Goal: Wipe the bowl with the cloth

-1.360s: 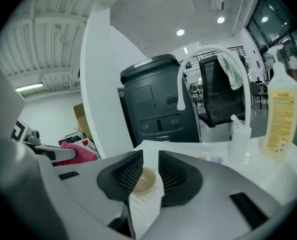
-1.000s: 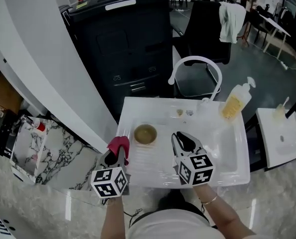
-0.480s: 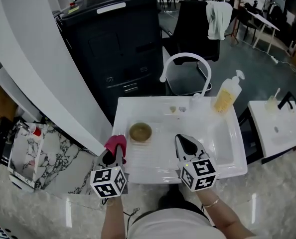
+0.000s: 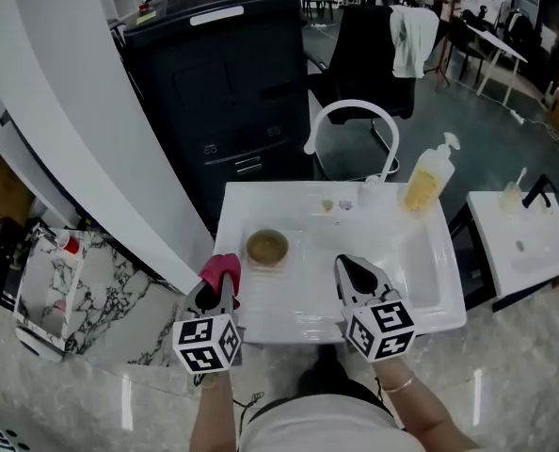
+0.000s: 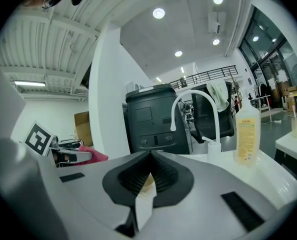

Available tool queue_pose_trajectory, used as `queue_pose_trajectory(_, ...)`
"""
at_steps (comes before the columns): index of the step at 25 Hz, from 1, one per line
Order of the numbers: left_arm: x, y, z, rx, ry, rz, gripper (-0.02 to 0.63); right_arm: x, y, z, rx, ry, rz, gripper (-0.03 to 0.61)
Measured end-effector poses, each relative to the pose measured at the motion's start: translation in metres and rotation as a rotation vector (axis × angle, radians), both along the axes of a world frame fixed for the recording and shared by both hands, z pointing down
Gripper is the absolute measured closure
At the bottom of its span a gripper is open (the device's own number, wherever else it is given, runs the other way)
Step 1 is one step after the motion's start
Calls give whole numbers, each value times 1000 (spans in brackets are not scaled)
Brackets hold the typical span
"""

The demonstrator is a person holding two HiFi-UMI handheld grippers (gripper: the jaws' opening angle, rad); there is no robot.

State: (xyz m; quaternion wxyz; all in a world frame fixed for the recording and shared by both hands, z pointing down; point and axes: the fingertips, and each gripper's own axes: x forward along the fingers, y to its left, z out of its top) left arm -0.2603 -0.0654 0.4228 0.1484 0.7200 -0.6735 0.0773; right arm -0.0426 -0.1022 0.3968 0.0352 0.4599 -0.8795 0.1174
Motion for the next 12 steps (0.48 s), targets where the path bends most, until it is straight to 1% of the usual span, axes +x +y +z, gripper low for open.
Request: queue_pose_trajectory(12, -2, 8, 0, 6, -6, 2, 570, 2, 9, 1, -7, 23, 8, 574)
